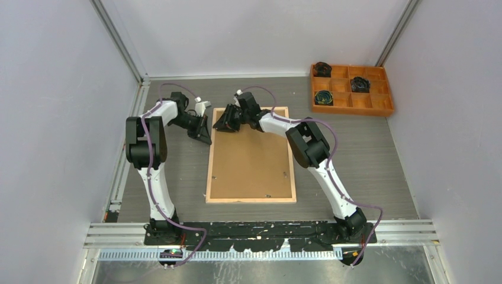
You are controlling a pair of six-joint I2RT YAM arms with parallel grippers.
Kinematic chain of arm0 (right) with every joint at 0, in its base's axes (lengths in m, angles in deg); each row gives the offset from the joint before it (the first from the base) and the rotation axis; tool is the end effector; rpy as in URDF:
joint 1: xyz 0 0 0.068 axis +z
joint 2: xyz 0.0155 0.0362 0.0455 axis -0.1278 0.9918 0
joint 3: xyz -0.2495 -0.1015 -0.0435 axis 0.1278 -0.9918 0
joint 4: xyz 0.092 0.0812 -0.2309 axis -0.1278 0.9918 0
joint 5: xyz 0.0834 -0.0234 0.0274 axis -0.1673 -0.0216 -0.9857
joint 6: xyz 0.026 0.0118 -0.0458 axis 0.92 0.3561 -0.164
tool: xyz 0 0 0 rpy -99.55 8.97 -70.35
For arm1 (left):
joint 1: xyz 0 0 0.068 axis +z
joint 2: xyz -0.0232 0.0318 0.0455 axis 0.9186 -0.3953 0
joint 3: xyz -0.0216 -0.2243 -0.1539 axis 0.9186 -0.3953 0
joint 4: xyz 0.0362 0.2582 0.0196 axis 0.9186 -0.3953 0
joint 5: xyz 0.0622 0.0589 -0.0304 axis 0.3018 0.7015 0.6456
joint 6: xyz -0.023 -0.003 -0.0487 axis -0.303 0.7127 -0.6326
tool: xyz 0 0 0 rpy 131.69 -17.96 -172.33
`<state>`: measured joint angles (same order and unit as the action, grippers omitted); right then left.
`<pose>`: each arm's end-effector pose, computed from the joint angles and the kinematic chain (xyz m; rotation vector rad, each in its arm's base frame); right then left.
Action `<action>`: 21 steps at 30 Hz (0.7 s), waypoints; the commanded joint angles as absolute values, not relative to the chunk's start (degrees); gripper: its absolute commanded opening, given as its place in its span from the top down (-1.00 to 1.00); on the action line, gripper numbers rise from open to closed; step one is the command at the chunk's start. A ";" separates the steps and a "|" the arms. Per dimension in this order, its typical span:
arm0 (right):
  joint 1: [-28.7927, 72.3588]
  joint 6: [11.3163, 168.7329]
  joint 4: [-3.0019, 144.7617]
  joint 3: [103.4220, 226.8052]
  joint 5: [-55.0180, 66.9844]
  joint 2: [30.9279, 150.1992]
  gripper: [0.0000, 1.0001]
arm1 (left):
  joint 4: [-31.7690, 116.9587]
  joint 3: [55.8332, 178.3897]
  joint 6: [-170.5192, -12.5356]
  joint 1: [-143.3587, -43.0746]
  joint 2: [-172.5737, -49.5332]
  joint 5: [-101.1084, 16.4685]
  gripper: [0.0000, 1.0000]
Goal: Put the photo into the frame
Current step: Install the photo frame at the center of the board.
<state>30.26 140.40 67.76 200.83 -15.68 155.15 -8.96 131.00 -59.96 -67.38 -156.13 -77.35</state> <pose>0.4357 0.3577 0.1184 0.0644 2.4455 1.4201 0.4003 -0.0291 0.1526 0.5455 2.6719 -1.0422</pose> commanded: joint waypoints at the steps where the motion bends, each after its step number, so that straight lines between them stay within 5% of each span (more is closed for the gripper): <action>1: 30.73 140.37 66.80 200.56 -14.33 155.15 0.33 | -8.49 129.09 -57.63 -69.23 -156.68 -76.66 0.88; 4: 30.14 142.55 63.33 196.94 -15.86 151.70 0.21 | -9.80 129.77 -56.89 -68.97 -156.23 -76.49 0.87; 11: 25.38 144.33 56.43 181.15 -15.94 135.83 -0.47 | -14.12 130.53 -53.25 -67.00 -152.97 -74.68 0.73; 15: 21.44 138.56 63.66 171.71 -11.58 124.42 -0.81 | -14.61 127.93 -50.57 -66.98 -149.60 -72.08 0.63; 21: 15.30 129.53 80.38 159.71 5.41 109.74 -0.99 | -11.72 120.75 -48.73 -67.02 -145.34 -68.93 0.51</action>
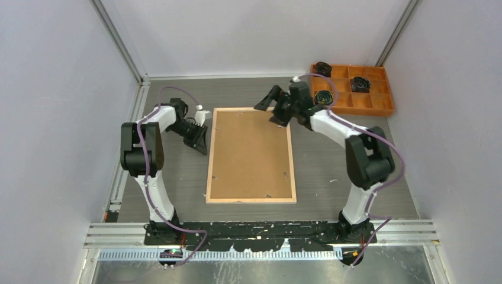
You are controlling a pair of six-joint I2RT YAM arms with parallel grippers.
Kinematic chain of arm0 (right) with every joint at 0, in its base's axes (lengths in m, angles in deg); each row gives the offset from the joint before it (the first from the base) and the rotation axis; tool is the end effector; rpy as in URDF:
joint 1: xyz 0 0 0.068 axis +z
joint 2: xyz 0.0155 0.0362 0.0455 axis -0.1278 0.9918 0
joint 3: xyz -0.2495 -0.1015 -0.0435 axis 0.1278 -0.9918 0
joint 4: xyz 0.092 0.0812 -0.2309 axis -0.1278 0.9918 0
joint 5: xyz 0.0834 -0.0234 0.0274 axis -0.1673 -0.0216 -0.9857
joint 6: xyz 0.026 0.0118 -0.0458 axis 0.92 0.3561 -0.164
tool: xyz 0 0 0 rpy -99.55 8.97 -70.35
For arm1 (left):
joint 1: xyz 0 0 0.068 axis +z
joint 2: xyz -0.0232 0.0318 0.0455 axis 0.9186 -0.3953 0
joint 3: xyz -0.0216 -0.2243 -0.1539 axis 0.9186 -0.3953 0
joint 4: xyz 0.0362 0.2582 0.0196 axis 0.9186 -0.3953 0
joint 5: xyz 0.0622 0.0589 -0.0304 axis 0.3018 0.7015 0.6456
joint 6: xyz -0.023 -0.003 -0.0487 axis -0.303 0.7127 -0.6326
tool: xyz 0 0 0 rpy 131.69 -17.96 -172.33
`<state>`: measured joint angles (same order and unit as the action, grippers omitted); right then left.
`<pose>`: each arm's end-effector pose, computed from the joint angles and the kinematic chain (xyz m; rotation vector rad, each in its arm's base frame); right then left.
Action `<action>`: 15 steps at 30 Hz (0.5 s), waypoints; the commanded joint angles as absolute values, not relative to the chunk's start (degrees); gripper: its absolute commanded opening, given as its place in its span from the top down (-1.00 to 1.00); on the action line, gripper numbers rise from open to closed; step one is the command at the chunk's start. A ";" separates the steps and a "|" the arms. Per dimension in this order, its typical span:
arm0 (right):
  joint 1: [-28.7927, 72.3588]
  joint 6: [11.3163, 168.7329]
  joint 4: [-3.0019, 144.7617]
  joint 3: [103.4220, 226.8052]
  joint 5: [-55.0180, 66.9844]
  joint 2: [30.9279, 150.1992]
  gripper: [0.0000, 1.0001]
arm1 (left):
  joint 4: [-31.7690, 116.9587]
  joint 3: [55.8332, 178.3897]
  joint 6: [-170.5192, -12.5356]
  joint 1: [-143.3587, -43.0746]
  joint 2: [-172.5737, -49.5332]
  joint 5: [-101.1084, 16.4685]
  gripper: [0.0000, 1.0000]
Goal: Put the photo into the frame
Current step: Install the photo frame at the center of the board, then adjust the photo frame at the center of the board.
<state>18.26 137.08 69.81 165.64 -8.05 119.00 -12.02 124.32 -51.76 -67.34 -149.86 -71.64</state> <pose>0.3872 0.2002 0.2195 0.3352 2.3310 1.1596 0.3681 -0.0257 0.1614 0.7180 2.7073 -0.9101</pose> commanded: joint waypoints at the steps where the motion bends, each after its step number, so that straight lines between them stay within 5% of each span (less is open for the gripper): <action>1: 14.46 128.52 81.85 158.05 8.40 108.26 -0.99 | -11.05 119.41 -48.55 -67.72 -144.70 -68.06 0.50; 15: 11.82 127.56 80.71 158.54 9.40 117.02 -1.00 | -7.19 107.92 -48.46 -76.60 -136.16 -62.42 0.50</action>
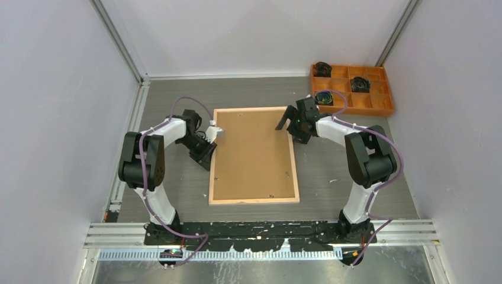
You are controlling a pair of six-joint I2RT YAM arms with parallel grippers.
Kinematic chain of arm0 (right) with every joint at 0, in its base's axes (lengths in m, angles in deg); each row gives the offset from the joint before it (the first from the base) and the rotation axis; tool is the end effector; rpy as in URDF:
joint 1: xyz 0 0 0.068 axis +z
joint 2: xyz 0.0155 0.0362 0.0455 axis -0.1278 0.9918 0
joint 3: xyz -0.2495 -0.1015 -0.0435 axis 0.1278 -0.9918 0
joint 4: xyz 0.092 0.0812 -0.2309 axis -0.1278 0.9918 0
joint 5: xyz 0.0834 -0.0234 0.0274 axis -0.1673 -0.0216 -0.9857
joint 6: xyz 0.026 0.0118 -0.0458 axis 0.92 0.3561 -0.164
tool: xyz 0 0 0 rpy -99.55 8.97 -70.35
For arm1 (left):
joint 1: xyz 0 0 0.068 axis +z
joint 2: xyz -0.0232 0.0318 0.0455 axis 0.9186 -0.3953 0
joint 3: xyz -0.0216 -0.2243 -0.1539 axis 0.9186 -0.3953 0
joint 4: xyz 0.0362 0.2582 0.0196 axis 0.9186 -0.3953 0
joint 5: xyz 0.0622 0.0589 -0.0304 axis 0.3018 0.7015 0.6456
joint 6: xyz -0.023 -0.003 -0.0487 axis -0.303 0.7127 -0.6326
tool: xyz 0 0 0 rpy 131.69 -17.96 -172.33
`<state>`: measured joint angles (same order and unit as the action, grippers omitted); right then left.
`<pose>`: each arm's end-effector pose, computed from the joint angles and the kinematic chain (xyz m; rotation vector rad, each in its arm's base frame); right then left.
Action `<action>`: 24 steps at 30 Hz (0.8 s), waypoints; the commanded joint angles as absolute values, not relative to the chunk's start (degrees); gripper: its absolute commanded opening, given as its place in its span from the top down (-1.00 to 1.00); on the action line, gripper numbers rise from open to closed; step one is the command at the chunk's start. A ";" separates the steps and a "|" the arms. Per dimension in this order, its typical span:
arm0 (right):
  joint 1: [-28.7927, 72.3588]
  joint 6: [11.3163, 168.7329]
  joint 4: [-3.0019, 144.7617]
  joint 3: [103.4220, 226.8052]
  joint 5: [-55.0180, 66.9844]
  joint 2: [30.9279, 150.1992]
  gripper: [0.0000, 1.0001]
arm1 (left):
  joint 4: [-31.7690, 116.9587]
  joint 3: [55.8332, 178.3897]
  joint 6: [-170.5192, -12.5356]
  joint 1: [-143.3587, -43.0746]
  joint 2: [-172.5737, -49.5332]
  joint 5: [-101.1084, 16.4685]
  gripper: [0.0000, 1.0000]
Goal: Put the photo into the frame
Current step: Adjust the photo frame at the center of the board.
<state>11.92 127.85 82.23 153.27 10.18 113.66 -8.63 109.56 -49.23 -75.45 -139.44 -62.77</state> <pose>0.3552 0.1264 0.1696 0.5375 2.5075 0.5281 0.3077 -0.0646 0.1564 0.9991 2.7539 -0.7278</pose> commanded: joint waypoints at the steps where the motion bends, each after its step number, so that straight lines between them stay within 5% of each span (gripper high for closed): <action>1: 11.82 128.12 80.15 159.64 8.24 118.26 -1.00 | -7.15 107.49 -48.47 -77.11 -135.93 -62.39 0.50; 17: 19.17 127.83 94.73 204.42 -3.01 147.70 -1.00 | -6.16 110.33 -54.88 -97.50 -140.05 -66.99 0.42; 22: 18.13 120.97 101.19 210.44 2.01 146.88 -1.00 | -14.88 113.21 -50.72 -98.67 -137.80 -69.62 -0.04; 24: 17.55 118.97 102.02 210.43 4.34 144.40 -1.00 | -18.41 113.57 -47.54 -97.12 -134.45 -70.28 -0.61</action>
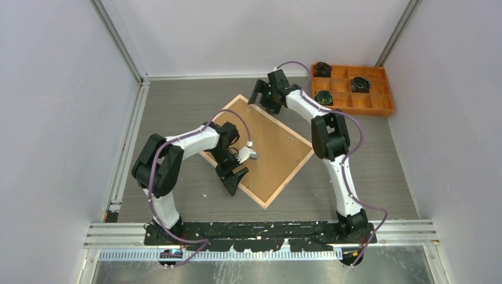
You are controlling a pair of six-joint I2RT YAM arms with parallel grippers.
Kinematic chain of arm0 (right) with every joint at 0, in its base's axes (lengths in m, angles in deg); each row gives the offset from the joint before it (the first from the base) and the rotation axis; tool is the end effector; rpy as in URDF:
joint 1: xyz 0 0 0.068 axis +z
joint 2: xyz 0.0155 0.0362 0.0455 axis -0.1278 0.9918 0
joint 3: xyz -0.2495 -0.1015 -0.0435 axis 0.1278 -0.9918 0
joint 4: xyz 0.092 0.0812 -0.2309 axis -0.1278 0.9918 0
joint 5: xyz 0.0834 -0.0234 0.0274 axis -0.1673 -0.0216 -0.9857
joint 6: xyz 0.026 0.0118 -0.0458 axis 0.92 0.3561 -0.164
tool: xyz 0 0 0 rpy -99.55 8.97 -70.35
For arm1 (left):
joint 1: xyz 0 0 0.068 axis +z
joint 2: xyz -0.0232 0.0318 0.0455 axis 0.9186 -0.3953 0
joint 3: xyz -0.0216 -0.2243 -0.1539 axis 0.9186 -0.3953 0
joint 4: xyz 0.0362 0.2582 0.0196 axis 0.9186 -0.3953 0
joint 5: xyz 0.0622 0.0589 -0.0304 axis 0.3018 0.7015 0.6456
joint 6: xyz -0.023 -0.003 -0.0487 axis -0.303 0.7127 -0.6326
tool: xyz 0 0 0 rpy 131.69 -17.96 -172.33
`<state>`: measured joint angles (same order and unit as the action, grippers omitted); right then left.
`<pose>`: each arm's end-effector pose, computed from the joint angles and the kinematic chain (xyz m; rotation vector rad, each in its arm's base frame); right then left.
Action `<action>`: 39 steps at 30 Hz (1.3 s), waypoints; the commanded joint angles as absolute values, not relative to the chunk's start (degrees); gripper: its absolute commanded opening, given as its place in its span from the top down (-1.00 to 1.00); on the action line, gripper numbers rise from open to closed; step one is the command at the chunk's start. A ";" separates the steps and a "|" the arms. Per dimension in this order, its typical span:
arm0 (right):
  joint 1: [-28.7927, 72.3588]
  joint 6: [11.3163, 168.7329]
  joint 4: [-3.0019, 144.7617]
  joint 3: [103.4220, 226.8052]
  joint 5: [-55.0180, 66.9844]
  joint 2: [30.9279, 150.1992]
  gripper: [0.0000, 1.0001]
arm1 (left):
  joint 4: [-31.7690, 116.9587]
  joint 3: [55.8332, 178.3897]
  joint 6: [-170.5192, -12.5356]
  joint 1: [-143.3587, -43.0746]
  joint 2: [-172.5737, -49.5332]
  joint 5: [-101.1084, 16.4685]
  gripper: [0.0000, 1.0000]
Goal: Put the photo into the frame
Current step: Adjust the photo frame at the center of the board.
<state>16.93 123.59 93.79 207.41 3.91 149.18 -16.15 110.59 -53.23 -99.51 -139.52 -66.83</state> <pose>0.4970 0.2307 0.1716 0.2607 2.4605 0.7214 0.2452 -0.1809 0.1618 -1.4122 -2.5438 0.8478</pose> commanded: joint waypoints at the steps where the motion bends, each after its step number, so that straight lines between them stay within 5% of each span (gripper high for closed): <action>1: 17.14 118.02 102.54 210.24 5.90 143.10 -1.00 | -20.78 114.10 -45.82 -95.95 -132.95 -70.99 -0.88; 6: 15.93 116.49 103.56 203.10 14.43 133.44 -1.00 | -30.95 121.41 -38.00 -85.91 -128.99 -74.46 -1.00; 10: 15.81 118.84 102.68 189.32 18.41 120.90 -1.00 | -24.11 130.25 -43.77 -75.90 -132.68 -68.64 -0.94; 15: 15.95 124.96 102.13 166.21 17.01 100.85 -1.00 | -16.56 145.51 -55.32 -64.09 -147.37 -61.36 -0.31; 24: 15.86 135.05 102.26 136.97 9.19 75.27 -1.00 | -6.75 148.41 -61.78 -62.41 -158.23 -48.01 0.41; 29: 15.82 137.84 99.32 129.86 7.95 71.84 -1.00 | -7.85 149.21 -61.86 -62.43 -161.51 -49.09 0.56; 39: 13.89 134.11 84.26 127.94 9.25 83.34 -1.00 | -10.21 139.01 -53.83 -65.12 -156.66 -55.75 0.57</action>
<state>15.00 135.98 94.08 128.46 7.47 79.89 -8.17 143.35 -58.39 -64.08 -160.48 -52.23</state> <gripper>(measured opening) 0.998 0.217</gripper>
